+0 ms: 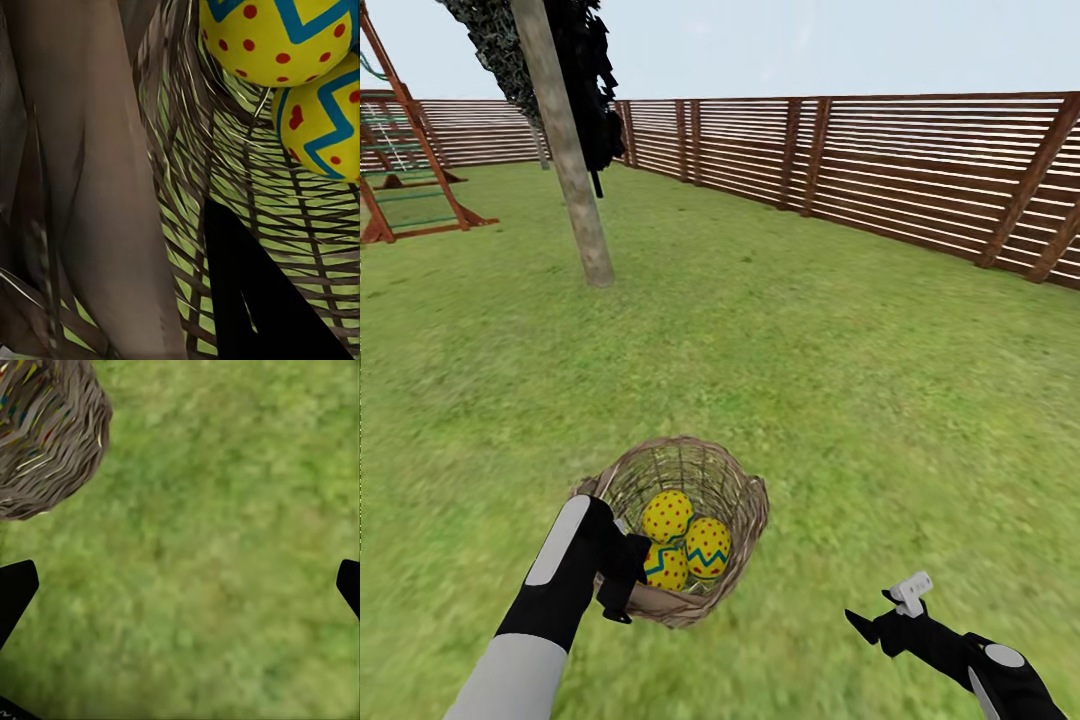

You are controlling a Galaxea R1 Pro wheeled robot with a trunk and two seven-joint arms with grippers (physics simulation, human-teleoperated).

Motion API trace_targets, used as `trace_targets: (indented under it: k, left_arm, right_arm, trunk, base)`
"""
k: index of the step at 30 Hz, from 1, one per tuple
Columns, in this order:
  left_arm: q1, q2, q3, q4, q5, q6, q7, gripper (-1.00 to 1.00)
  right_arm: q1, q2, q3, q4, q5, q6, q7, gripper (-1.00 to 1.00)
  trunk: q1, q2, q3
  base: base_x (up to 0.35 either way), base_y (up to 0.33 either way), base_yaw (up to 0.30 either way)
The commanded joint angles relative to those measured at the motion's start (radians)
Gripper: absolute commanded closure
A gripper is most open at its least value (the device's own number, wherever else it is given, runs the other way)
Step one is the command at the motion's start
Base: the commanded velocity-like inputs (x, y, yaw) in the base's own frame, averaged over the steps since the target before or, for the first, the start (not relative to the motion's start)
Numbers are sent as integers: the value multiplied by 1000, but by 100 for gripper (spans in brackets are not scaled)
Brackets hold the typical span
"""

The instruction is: Take the three Easter eggs out of the wicker basket on the lawn in the garden, then place them on the lawn next to a single tree (choose any tree) so that all three eggs are next to the same tree and none are left in the basket.

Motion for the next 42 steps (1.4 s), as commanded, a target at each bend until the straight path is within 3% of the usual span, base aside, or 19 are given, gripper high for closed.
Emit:
trace_targets:
  k: [1,9,24,32,42]
  left_arm:
    - [-1,0,1,-1,2,15,2,100]
    - [-1,7,0,13,-3,16,2,100]
    - [-1,7,-5,14,-5,22,-3,100]
    - [-1,0,-8,14,-7,17,-8,100]
    - [-1,-3,-10,14,-7,17,1,100]
  right_arm:
    - [0,0,-3,-2,4,6,6,-100]
    - [0,0,-3,-2,4,6,6,-100]
    - [0,1,-3,-2,4,6,6,-100]
    - [0,1,-3,5,4,6,6,-100]
    - [0,1,-3,7,4,6,6,-100]
  trunk:
    - [0,-1,1]
    - [0,-1,13]
    - [0,-1,37]
    - [0,-1,49]
    - [-38,69,96]
  base:
    - [0,0,61]
    - [106,0,61]
    - [308,69,61]
    - [13,2,61]
    - [0,0,61]
